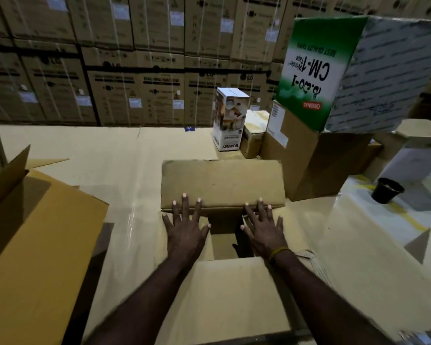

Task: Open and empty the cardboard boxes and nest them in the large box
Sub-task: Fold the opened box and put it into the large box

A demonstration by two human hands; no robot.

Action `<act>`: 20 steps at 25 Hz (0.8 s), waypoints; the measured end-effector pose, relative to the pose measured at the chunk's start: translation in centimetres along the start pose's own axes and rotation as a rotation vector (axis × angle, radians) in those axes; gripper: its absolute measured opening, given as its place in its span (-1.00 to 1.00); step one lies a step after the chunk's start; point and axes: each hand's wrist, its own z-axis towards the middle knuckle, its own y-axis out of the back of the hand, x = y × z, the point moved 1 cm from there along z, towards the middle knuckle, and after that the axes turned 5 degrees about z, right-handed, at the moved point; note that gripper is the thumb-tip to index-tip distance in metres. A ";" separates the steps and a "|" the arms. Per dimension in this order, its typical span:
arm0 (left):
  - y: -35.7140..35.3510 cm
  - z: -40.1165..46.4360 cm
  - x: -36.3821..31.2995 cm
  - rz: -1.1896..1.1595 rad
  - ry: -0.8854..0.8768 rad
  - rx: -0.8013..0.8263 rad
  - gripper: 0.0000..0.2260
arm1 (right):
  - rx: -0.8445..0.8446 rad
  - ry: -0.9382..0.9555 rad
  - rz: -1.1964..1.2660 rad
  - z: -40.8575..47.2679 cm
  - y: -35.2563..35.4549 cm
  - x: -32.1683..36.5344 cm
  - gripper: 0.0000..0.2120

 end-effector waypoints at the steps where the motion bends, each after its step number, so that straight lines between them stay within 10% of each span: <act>1: -0.4 0.1 0.0 0.000 -0.001 0.002 -0.30 | 0.007 0.001 -0.016 0.4 -0.2 -0.1 -0.35; 20: 1.9 1.1 -0.6 -0.138 -0.058 0.251 -0.24 | -0.240 0.201 0.200 -3.5 1.1 1.6 -0.44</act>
